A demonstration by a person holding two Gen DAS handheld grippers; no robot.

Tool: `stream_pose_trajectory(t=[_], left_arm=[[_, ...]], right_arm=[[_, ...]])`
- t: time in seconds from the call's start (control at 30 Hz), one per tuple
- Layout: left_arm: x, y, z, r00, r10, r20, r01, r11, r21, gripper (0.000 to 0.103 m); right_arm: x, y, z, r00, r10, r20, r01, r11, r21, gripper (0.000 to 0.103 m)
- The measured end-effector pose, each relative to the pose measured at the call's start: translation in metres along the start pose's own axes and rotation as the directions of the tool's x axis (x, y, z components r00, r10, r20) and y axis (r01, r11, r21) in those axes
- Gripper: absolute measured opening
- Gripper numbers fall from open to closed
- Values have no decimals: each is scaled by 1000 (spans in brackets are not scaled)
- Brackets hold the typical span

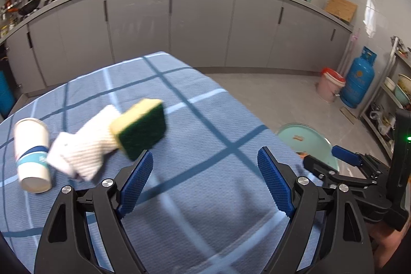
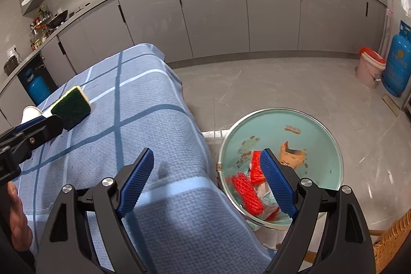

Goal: Collect trash
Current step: 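Move both open tools back over the table, then grasp the white paper cup with the left tool while the right tool grasps the yellow-green sponge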

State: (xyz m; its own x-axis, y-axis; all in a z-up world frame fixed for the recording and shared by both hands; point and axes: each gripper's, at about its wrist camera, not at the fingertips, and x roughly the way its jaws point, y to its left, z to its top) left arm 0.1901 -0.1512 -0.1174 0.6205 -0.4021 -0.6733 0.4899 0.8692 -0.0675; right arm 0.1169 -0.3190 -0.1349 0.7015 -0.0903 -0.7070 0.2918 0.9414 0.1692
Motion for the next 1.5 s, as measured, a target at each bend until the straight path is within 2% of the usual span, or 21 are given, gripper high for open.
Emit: stream_pose_trajectory(t=[0.27,0.43,0.6,0.83,1.03,1.3,1.5], left_arm=[[-15,38,-1,998,54,10,-54,997,-53,83],[-31,63,-3,993,115,26,-113,991,-73,83],[-54,103,-5,967,246,64,-237,964,-120,89],[-65,164,-8,936,350,38,-334,918,-215,89],[-46,196,-6,937,349,-12,-340,904,-258,89],[-12,209,-8,934,349,-77,-357,895,-268,89],[-4,215,-10,936,340,-88,-351,892,-284,89]], right_arm=[[4,26,4,999,35,-7,-35,999,-33,84],[5,45,11,998,60,-4,-60,997,-58,84],[8,70,19,996,93,7,-92,991,-98,88],[14,105,23,991,136,1,-135,980,-148,88],[18,126,23,988,154,-11,-153,973,-174,89],[25,141,27,987,158,-19,-158,968,-194,89],[29,159,37,985,173,-8,-171,962,-215,91]])
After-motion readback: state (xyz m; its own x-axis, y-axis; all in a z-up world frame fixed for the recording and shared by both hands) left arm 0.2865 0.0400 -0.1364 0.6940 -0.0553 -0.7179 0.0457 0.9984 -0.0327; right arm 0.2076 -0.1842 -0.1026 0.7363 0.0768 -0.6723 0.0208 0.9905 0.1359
